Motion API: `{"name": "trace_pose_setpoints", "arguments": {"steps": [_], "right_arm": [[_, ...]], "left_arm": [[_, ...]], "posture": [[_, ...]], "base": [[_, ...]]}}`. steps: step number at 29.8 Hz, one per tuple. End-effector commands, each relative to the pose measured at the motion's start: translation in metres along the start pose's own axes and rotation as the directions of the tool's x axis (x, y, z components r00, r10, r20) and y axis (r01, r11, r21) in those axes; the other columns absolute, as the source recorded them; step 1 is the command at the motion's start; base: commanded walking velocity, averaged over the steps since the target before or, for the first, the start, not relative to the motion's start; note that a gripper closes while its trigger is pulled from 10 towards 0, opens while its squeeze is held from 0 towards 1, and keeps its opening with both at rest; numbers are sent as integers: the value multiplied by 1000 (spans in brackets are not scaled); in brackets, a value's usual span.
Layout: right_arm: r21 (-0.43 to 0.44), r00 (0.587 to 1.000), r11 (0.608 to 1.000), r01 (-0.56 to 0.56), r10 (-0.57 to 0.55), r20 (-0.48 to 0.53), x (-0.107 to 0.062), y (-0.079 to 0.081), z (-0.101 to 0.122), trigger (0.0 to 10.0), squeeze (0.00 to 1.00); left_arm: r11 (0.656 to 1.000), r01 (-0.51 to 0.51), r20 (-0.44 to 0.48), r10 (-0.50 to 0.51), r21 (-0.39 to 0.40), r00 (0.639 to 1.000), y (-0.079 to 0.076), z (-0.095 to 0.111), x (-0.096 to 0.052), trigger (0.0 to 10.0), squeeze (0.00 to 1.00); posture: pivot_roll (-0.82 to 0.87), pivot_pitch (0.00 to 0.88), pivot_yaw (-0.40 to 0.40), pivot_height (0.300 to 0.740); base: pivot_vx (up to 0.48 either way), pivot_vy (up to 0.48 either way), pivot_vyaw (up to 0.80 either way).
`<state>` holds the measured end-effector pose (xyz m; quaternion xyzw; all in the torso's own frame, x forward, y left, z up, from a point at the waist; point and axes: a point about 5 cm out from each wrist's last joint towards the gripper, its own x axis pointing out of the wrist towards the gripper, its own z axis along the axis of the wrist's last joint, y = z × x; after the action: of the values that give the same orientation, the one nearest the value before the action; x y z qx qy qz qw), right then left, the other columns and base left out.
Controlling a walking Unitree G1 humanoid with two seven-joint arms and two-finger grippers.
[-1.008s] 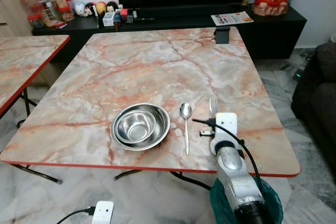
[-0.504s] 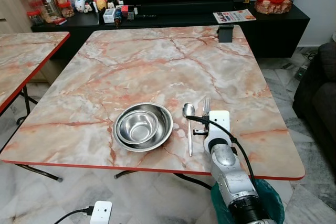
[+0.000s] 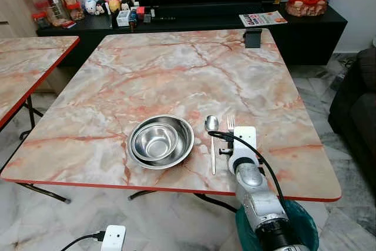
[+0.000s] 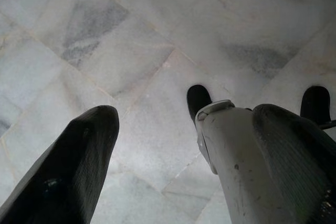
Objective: Setting the table
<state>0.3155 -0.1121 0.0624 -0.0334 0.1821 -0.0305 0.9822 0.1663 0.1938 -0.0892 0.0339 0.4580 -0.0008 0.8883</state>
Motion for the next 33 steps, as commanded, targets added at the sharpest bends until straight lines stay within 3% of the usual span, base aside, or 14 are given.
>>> {"name": "trace_pose_setpoints", "arguments": {"steps": [1, 2, 6, 10, 15, 19, 23, 33], "right_arm": [[-1, 1000, 1000, 8, -8, -21, 1, 1, -1, 10000, 455], [0, 1000, 1000, 7, -7, -13, 1, 1, 1, 10000, 0], [-34, 992, 999, 11, -7, 130, -3, 1, 17, 10000, 0], [-73, 956, 997, 1, 20, 293, -12, 2, 32, 10000, 0], [-92, 942, 996, -1, 32, 335, -18, 1, 31, 10000, 0], [-114, 901, 992, -57, 100, 422, -24, 4, 29, 10000, 0], [-95, 901, 993, -70, 104, 422, -23, -1, 16, 10000, 0], [-100, 865, 992, -76, 115, 489, -26, -1, 21, 10000, 0]], "left_arm": [[1000, -8, -13, 8, 12, 1000, 6, -2, -1, 10000, 0], [1000, -9, -12, 9, 12, 1000, 6, -1, -1, 10000, 0], [1000, -11, -8, 11, 10, 1000, 7, 0, 0, 10000, 0], [1000, -13, 0, 13, -1, 1000, 7, 1, 0, 10000, 0], [1000, -9, 2, 9, -1, 1000, 6, 1, 0, 10000, 0], [1000, -8, 11, 8, -2, 1000, 4, 4, 0, 10000, 0], [1000, -9, 25, 10, -19, 1000, 2, 7, 1, 10000, 0], [999, -10, 39, 12, -50, 999, 2, 9, 1, 10000, 0]], "posture": [[-49, 26, 92, 740], [-48, 26, 91, 740], [-47, 24, 91, 740], [-50, 23, 92, 740], [-54, 23, 95, 740], [-58, 22, 98, 740], [-52, 19, 97, 740], [-58, 16, 95, 740]], "base": [[0, 0, 0], [0, 0, 0], [0, 0, 0], [0, 0, 0], [0, 0, 0], [0, 0, 0], [0, 0, 0], [0, 160, 0]]}}
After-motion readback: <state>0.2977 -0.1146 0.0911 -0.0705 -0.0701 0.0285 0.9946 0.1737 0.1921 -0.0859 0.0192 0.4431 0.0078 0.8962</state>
